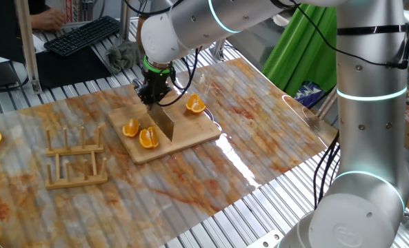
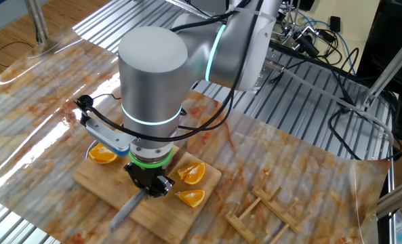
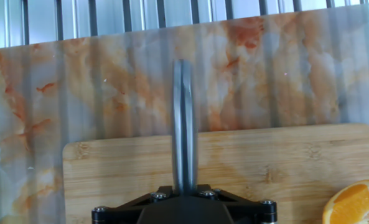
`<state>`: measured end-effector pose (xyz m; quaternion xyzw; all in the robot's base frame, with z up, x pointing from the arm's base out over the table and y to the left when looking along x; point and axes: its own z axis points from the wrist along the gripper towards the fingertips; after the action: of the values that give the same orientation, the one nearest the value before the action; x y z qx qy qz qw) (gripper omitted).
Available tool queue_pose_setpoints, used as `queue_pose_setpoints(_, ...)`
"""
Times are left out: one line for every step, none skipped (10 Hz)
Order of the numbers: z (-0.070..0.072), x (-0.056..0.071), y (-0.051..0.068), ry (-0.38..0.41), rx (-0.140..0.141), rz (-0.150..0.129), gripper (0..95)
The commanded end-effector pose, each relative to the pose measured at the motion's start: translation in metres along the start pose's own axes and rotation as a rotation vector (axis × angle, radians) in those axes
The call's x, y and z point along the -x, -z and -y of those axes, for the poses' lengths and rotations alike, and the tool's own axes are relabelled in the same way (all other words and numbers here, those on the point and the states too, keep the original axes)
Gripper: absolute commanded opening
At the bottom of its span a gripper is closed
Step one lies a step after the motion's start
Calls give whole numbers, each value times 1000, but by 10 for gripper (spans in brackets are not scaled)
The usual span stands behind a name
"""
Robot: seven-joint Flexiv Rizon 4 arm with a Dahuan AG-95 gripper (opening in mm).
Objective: Chop the orange
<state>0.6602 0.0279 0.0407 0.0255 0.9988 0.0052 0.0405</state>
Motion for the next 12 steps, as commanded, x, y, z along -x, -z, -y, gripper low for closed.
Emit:
queue_pose_setpoints(0,0,0,2,2,0,190)
queue_pose_setpoints(0,0,0,2,3,0,190)
queue_pose_setpoints(-1,-1,-1,2,5,0,190)
queue_pose_setpoints(-1,-2,-1,2,7,0,190)
queue_pose_setpoints(-2,-3,-2,3,7,0,190)
queue_pose_setpoints(-2,-4,-2,4,7,0,190)
queue_pose_setpoints(-3,-4,-2,6,7,0,0)
queue_pose_setpoints(-3,-5,-3,7,6,-1,0)
queue_pose_setpoints(-3,-5,-3,7,5,-4,0)
queue_pose_setpoints(-3,-6,-3,9,-5,-5,0)
queue_pose_setpoints(-3,-6,-3,5,4,-6,0)
queue_pose_setpoints(-3,-6,-3,7,3,-5,0)
